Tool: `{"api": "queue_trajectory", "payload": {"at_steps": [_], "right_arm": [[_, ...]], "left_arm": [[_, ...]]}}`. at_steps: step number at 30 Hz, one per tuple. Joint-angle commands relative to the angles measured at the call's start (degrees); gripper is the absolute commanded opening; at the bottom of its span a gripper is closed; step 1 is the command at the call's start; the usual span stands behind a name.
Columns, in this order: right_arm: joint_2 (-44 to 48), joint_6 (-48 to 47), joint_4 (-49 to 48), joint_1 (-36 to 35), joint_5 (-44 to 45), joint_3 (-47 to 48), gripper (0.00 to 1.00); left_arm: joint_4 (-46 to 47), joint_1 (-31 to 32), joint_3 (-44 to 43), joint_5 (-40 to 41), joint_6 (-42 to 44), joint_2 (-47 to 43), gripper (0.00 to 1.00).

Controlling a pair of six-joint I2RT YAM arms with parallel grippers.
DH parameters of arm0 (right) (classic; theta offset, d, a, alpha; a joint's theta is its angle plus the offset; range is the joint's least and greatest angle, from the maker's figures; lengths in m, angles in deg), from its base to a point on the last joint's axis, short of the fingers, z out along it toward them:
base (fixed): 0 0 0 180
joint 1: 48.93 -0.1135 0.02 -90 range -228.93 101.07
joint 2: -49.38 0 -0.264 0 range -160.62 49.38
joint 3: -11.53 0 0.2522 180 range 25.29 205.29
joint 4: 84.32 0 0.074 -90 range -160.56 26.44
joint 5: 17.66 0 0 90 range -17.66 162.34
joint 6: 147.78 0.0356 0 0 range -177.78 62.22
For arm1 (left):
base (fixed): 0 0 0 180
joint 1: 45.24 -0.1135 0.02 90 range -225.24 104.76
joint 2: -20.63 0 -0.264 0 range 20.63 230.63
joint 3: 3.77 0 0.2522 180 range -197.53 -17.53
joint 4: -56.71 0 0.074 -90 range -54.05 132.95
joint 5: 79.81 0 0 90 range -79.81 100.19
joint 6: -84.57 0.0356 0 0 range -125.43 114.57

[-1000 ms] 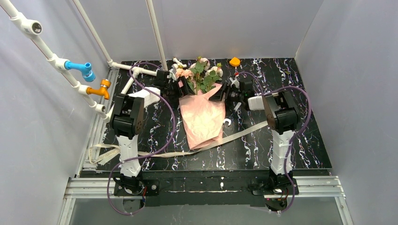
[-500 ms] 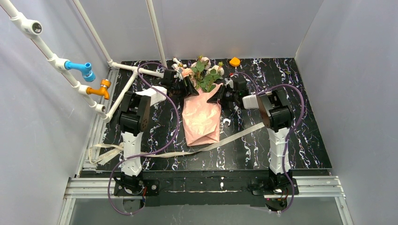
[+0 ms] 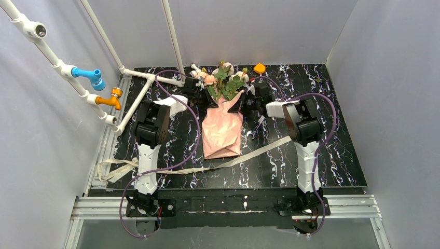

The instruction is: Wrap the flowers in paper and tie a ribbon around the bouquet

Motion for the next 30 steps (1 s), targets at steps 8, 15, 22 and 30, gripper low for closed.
{"api": "queue_trajectory", "payload": {"at_steps": [8, 15, 22, 30], "right_arm": [[8.8, -5.7, 9.5, -2.3, 2.2, 6.4, 0.01], [14.0, -6.6, 12.9, -3.6, 4.0, 4.5, 0.01], [21.2, -6.9, 15.6, -5.8, 6.4, -0.8, 0.01], [32.9, -7.6, 18.9, -10.3, 10.5, -12.1, 0.01]], "left_arm": [[-5.4, 2.3, 1.1, 1.2, 2.6, -11.3, 0.00], [-8.4, 2.6, 3.6, 2.8, 2.3, -17.6, 0.00], [-8.2, 4.4, 12.2, 4.7, 1.2, -26.1, 0.00], [-10.4, 10.4, 26.5, 11.8, -1.4, -39.8, 0.00]]}}
